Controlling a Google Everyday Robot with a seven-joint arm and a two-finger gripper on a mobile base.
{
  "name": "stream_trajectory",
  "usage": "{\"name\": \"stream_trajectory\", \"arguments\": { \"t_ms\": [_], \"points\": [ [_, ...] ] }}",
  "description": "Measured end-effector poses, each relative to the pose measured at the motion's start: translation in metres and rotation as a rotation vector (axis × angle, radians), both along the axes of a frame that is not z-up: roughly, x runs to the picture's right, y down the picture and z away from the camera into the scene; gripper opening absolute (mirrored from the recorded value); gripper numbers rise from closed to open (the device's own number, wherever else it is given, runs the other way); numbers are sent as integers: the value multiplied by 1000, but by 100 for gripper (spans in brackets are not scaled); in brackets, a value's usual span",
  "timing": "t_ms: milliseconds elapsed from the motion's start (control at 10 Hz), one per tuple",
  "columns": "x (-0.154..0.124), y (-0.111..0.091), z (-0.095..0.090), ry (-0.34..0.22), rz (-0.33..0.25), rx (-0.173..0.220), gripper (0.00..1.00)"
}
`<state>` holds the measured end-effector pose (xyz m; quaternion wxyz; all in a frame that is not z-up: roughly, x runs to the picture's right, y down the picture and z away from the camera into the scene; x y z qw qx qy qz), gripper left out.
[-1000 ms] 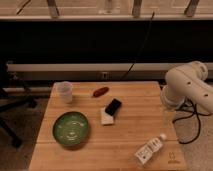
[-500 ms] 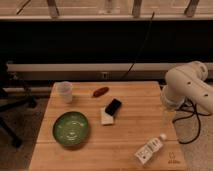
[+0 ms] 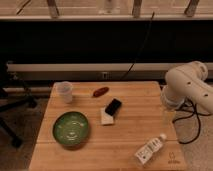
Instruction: Place the bottle in the ceramic bowl
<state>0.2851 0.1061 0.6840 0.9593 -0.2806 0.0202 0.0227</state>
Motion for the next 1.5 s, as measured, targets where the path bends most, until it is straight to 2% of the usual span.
{"name": "stream_trajectory", "arguments": {
  "t_ms": [400,500,700,1000,1500],
  "points": [
    [0,0,0,0,0,0,80],
    [-1,4,0,-3,-3,-3,80],
    [-4,23,2,-19,-16,-11,80],
    [-6,28,1,-36,-17,-16,80],
    [-10,49,3,-89,4,-24,80]
  ]
}}
